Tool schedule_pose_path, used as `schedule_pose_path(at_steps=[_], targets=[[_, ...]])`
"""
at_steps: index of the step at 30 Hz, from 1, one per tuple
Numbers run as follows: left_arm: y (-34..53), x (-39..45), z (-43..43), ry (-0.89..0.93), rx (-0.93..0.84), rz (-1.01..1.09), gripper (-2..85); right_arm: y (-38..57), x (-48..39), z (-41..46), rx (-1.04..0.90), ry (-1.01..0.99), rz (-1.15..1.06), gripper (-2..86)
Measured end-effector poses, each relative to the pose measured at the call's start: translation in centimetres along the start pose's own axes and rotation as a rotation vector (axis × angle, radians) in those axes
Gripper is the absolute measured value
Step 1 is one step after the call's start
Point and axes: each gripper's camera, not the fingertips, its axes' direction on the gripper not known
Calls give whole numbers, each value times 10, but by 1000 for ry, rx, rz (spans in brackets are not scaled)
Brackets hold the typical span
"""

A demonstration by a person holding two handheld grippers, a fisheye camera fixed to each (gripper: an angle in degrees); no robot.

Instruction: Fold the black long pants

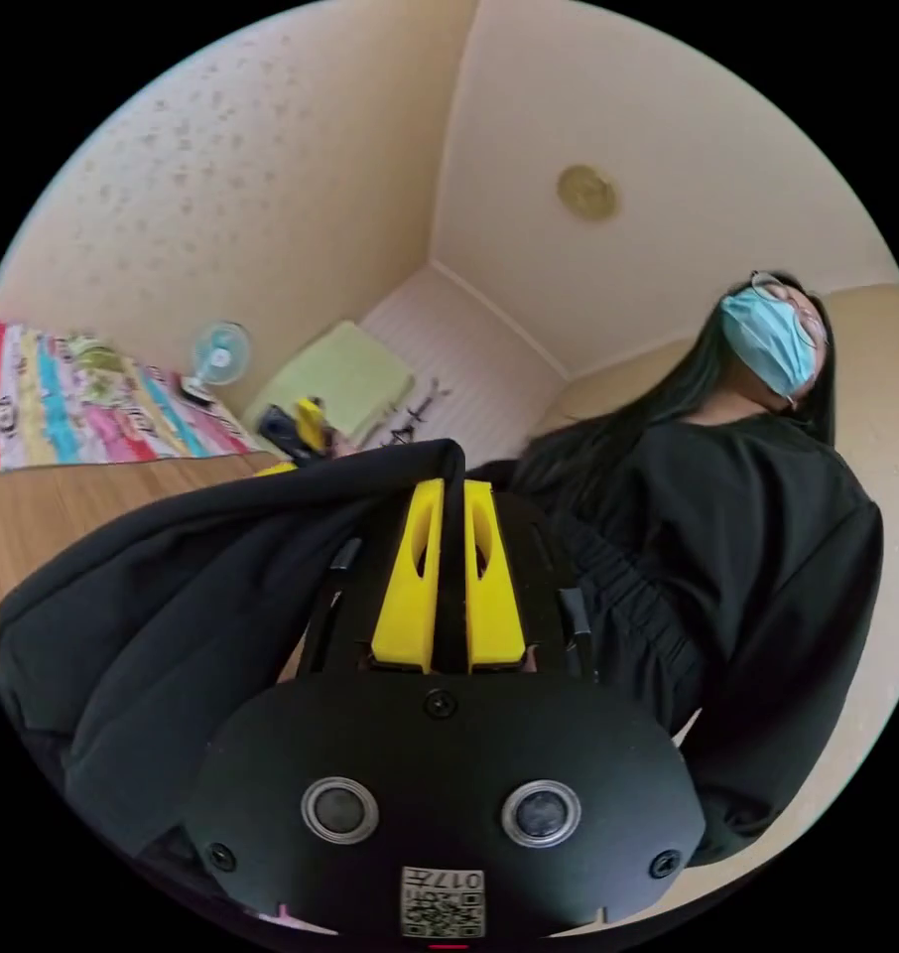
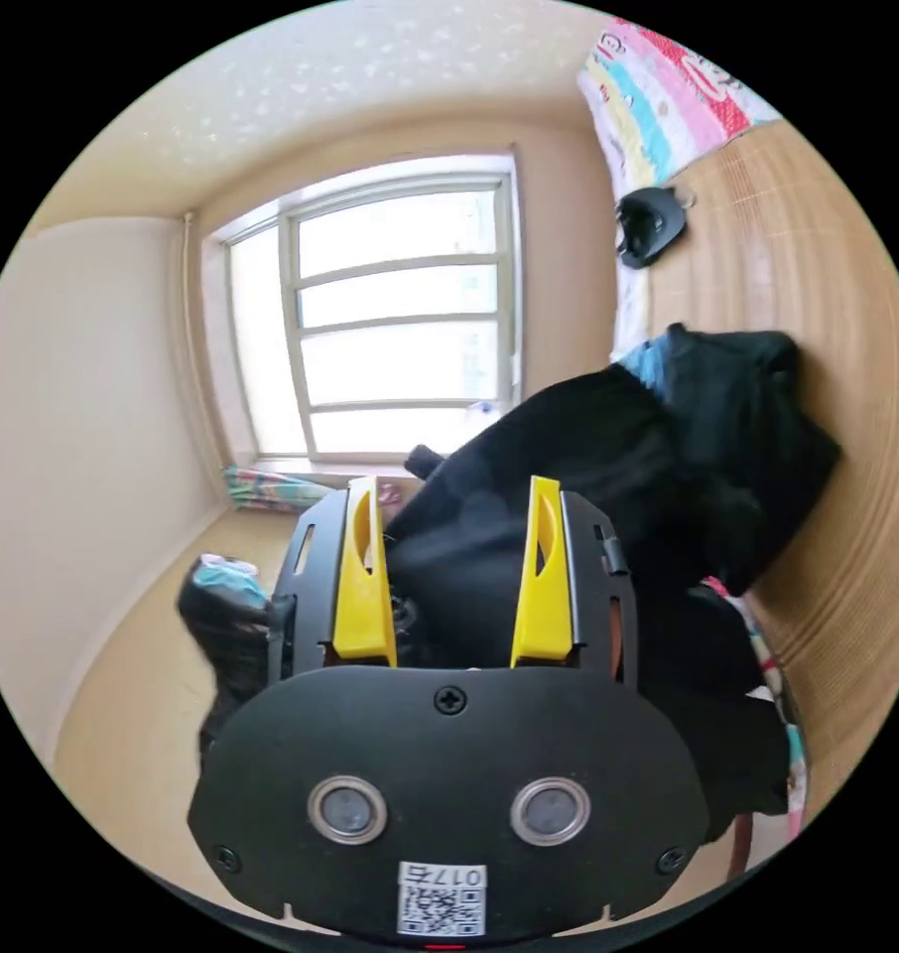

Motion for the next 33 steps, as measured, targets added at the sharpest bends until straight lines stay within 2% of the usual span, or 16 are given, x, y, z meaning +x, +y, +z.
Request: schedule_pose_path(at_steps=[2, 5, 7, 8, 9, 11, 13, 16, 19, 23, 24, 28, 30, 33], targets=[[-6, 8, 35, 12, -81, 12, 42, 6, 19, 12, -86, -98, 70, 220], [-6, 9, 83, -8, -249, -13, 42, 39, 61, 27, -296, 96, 308, 209], [-4, 12, 109, -10, -325, 8, 42, 81, 85, 23, -329, 221, 417, 98], [-4, 13, 113, -6, -334, 14, 42, 92, 89, 19, -314, 210, 420, 73], [-3, 13, 121, 8, -348, 19, 41, 112, 95, 10, -260, 106, 398, 43], [-1, 12, 134, 32, -375, 29, 41, 139, 90, -12, -124, -46, 264, 28], [0, 16, 150, 48, -407, 58, 41, 179, 70, -44, 75, -229, 30, 19], [1, 21, 164, 64, -432, 101, 42, 221, 38, -60, 137, -458, -276, 13], [1, 16, 167, 80, -432, 72, 46, 257, -15, -74, 133, -590, -550, 9], [6, -4, 147, 50, -331, -43, 63, 301, -101, -84, 72, -621, -842, 8], [10, -10, 134, 41, -259, -87, 73, 314, -129, -84, 37, -609, -912, 8], [24, -10, 85, 61, 0, -88, 68, 352, -212, -84, 24, -383, -1038, 8], [26, -3, 71, 41, 31, -68, 63, 363, -235, -87, 3, -420, -1101, 7], [25, 9, 52, -70, -27, -68, 54, 378, -269, -96, -37, -533, -1183, 5]])
